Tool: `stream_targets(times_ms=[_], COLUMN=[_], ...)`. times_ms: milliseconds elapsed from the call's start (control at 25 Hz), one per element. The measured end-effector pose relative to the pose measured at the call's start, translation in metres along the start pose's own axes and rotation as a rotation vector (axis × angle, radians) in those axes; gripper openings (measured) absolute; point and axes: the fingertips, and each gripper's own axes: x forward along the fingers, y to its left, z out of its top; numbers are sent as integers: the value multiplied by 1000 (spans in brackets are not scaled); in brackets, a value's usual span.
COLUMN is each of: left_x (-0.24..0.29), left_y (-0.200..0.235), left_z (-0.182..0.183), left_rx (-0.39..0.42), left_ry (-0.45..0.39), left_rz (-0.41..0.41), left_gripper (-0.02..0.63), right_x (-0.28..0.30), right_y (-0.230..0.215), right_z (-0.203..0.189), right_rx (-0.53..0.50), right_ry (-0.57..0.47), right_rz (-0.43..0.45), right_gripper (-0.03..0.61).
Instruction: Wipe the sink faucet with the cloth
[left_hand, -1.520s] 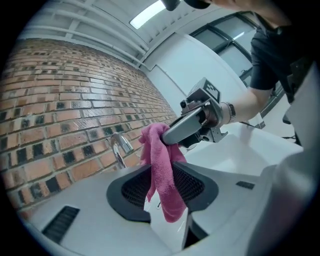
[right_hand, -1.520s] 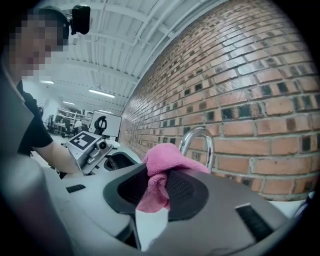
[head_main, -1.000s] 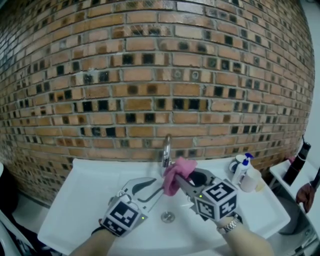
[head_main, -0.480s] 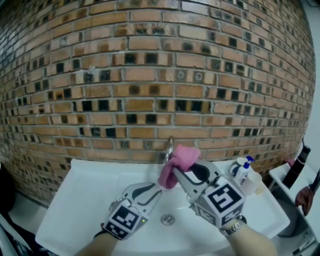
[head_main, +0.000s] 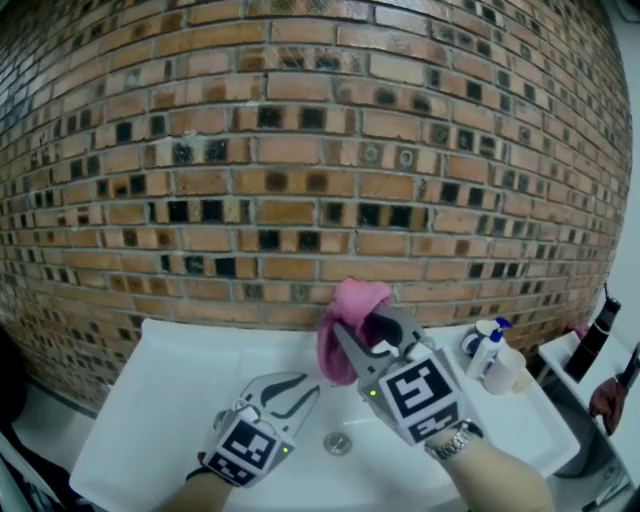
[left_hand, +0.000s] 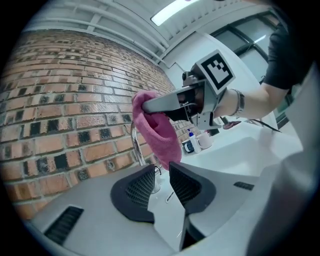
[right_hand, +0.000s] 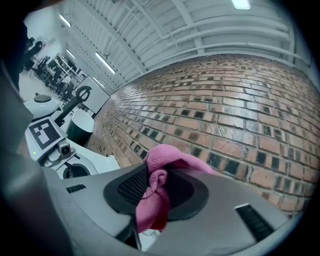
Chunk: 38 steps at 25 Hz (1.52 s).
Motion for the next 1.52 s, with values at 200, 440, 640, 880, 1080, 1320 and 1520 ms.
stream_targets(times_ms=[200, 440, 640, 880, 1080, 1320, 1520], left_x=[-3, -5, -6, -7, -6, -6, -6], left_y=[3, 3, 3, 2, 1, 0, 0], left_z=[1, 4, 2, 4, 0, -1, 0], left_rx=[-20, -23, -11, -29, -24, -7, -20], left_ry=[-16, -20, -18, -18, -5, -6, 0], left_rz=[-1, -4, -6, -9, -10, -19, -14], left_gripper=[98, 98, 98, 98, 98, 98, 98], right_x=[10, 17, 25, 31, 36, 42, 47], right_y=[-6, -13, -26, -37, -50, -63, -76], right_z=[2, 9, 10, 15, 14, 12, 8], right_rx=[-12, 4, 21, 59, 72, 105, 147], right_ry=[-4, -6, -11, 0, 2, 3, 8], right_rz=[-1, -10, -10, -23, -33, -43, -47], right_gripper=[107, 107, 107, 107, 107, 107, 107])
